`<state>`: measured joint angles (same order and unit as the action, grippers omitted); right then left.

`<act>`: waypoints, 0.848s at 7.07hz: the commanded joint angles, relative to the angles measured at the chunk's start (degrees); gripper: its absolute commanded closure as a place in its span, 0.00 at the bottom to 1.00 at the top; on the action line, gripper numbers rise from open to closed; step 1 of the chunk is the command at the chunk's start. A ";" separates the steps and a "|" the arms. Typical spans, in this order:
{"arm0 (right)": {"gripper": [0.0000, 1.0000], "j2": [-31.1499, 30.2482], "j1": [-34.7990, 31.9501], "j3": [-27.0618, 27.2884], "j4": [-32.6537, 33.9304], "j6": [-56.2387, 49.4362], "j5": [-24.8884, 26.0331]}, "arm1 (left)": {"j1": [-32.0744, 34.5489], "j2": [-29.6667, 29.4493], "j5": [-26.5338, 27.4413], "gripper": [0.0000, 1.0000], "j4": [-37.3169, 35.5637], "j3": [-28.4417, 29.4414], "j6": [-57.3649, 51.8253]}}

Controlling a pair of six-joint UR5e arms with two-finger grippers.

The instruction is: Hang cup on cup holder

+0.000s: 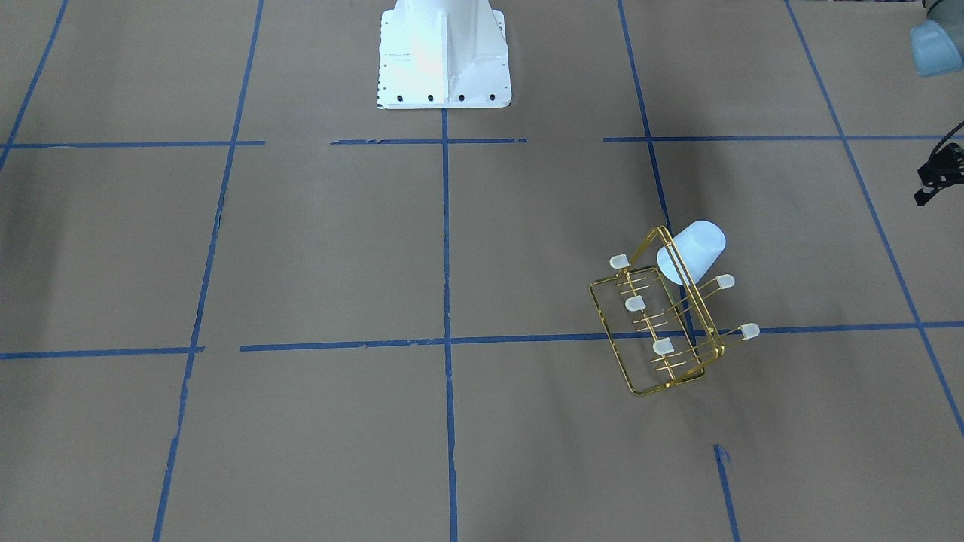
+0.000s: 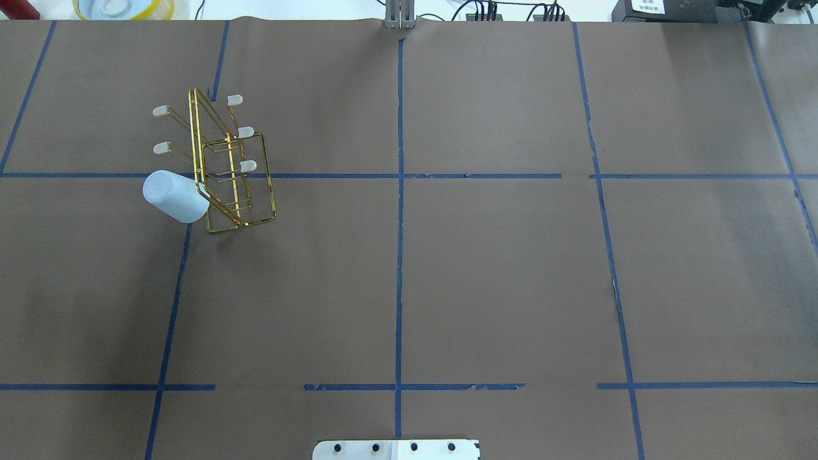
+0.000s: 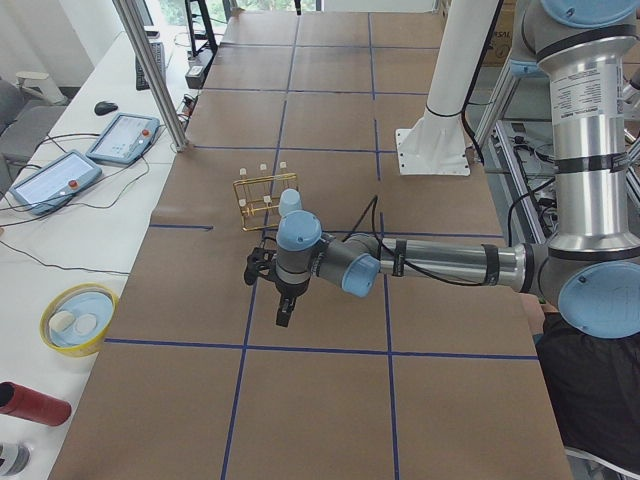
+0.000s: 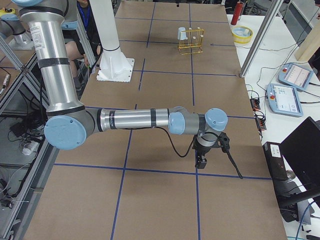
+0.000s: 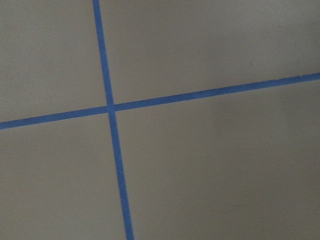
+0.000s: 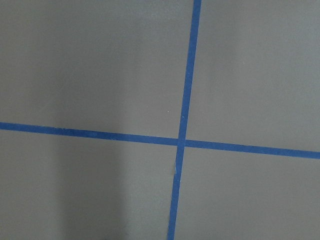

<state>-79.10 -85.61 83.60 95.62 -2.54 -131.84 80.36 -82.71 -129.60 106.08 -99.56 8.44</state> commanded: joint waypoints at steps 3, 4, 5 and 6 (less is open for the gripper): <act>0.00 0.00 0.00 -0.02 0.00 -0.01 0.00 | 7.69 -2.18 0.22 0.00 -9.82 1.21 -18.95; 0.00 0.00 0.00 0.07 0.00 -0.01 0.00 | 9.27 -2.28 -3.52 0.00 -11.58 2.17 -20.29; 0.00 0.00 0.00 -0.02 0.00 -0.01 0.00 | 9.55 -2.28 -5.91 0.00 -13.16 2.18 -20.05; 0.00 0.00 0.00 -0.02 0.00 -0.01 0.00 | 9.73 -2.36 -7.24 0.00 -13.26 2.18 -19.61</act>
<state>-79.10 -85.60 83.61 95.62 -2.55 -131.84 89.61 -84.97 -134.64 93.69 -97.51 -11.21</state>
